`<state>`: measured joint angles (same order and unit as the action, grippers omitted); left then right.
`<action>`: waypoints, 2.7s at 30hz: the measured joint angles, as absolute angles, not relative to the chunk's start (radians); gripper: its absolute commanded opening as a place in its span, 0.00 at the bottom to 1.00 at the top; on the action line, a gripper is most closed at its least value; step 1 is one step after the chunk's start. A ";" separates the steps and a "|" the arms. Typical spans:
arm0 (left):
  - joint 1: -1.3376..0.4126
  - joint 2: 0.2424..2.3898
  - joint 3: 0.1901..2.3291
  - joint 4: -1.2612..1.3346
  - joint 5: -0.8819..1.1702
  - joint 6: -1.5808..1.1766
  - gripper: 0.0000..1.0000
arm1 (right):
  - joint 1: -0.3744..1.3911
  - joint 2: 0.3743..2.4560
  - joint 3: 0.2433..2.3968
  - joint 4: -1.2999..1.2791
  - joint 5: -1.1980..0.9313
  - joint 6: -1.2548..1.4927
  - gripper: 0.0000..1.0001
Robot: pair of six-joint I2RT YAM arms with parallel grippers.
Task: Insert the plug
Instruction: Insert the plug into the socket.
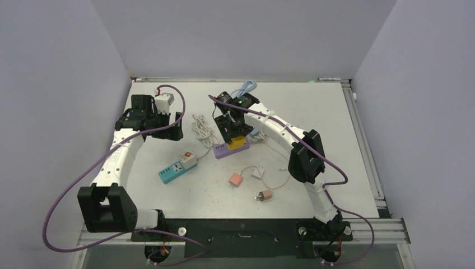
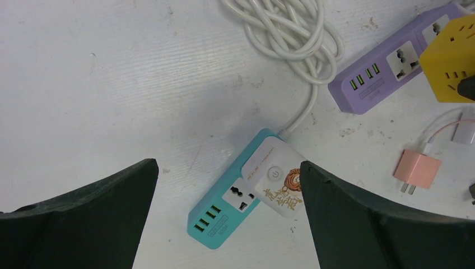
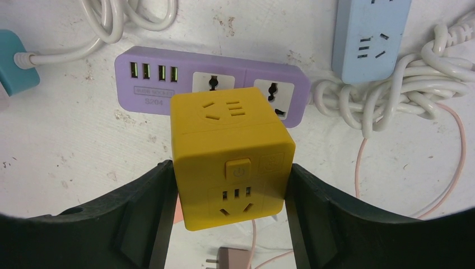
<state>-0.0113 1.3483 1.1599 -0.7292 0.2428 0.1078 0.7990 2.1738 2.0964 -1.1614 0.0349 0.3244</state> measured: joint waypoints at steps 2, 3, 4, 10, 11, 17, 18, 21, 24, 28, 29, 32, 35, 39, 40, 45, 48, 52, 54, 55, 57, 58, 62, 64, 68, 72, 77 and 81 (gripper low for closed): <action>-0.011 1.348 1.159 -0.728 0.243 0.108 0.96 | 0.799 2.175 2.096 -1.162 0.032 0.326 0.05; -0.011 1.348 1.158 -0.725 0.243 0.108 0.96 | 0.799 2.175 2.096 -1.162 0.032 0.326 0.05; -0.011 1.348 1.155 -0.722 0.243 0.108 0.96 | 0.799 2.178 2.096 -1.162 0.030 0.326 0.05; -0.011 1.347 1.150 -0.712 0.243 0.109 0.96 | 0.799 2.215 2.096 -1.161 0.022 0.327 0.05; -0.011 1.347 1.150 -0.710 0.243 0.109 0.96 | 0.799 2.218 2.096 -1.162 0.021 0.326 0.05; -0.011 1.347 1.150 -0.706 0.243 0.110 0.96 | 0.799 2.218 2.096 -1.160 0.019 0.327 0.05; -0.011 1.347 1.150 -0.706 0.243 0.110 0.96 | 0.799 2.218 2.096 -1.160 0.019 0.327 0.05; -0.011 1.346 1.150 -0.705 0.243 0.112 0.96 | 0.799 2.220 2.098 -1.161 0.019 0.327 0.05; -0.011 1.345 1.145 -0.702 0.242 0.113 0.96 | 0.800 2.224 2.107 -1.162 0.019 0.327 0.05; -0.011 1.343 1.137 -0.699 0.242 0.114 0.96 | 0.800 2.237 2.124 -1.165 0.020 0.327 0.05; -0.011 1.343 1.135 -0.699 0.243 0.114 0.96 | 0.800 2.239 2.127 -1.168 0.020 0.327 0.05; -0.011 1.343 1.134 -0.698 0.243 0.114 0.96 | 0.800 2.241 2.130 -1.170 0.022 0.327 0.05; -0.011 1.343 1.134 -0.698 0.243 0.114 0.96 | 0.800 2.252 2.149 -1.182 0.022 0.326 0.05; -0.011 1.343 1.132 -0.696 0.243 0.114 0.96 | 0.803 2.265 2.165 -1.192 0.030 0.327 0.05; -0.011 1.343 1.130 -0.694 0.243 0.114 0.96 | 0.805 2.273 2.177 -1.195 0.037 0.327 0.05; -0.011 1.341 1.121 -0.692 0.243 0.114 0.96 | 0.818 2.282 2.192 -1.202 0.065 0.327 0.05; -0.011 1.340 1.118 -0.691 0.243 0.114 0.96 | 0.825 2.282 2.191 -1.201 0.078 0.330 0.05; -0.011 1.339 1.117 -0.691 0.243 0.114 0.96 | 0.833 2.282 2.186 -1.197 0.098 0.333 0.05; -0.011 1.339 1.117 -0.691 0.243 0.114 0.96 | 0.836 2.281 2.180 -1.189 0.105 0.335 0.05; -0.011 1.339 1.117 -0.691 0.244 0.114 0.96 | 0.838 2.280 2.177 -1.183 0.109 0.337 0.05; -0.011 1.339 1.117 -0.691 0.245 0.114 0.96 | 0.839 2.280 2.176 -1.174 0.114 0.337 0.05; -0.011 1.339 1.117 -0.691 0.246 0.113 0.96 | 0.839 2.280 2.176 -1.170 0.115 0.338 0.05; -0.011 1.339 1.117 -0.691 0.249 0.113 0.96 | 0.838 2.287 2.183 -1.161 0.116 0.343 0.05; -0.011 1.338 1.117 -0.691 0.251 0.113 0.96 | 0.837 2.301 2.186 -1.161 0.113 0.348 0.05; -0.011 1.336 1.117 -0.691 0.252 0.113 0.96 | 0.839 2.319 2.178 -1.152 0.118 0.352 0.05; -0.011 1.335 1.117 -0.691 0.258 0.113 0.96 | 0.839 2.284 2.115 -1.103 0.122 0.356 0.05; -0.011 1.335 1.117 -0.691 0.259 0.113 0.96 | 0.839 2.245 2.037 -1.037 0.123 0.362 0.05; -0.011 1.335 1.117 -0.691 0.259 0.113 0.96 | 0.839 2.212 1.972 -0.978 0.125 0.372 0.05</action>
<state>-0.0113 1.3354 1.1172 -0.6910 0.2588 0.1127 0.8394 2.2116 1.9720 -0.9779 0.1246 0.3721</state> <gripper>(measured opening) 0.961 0.626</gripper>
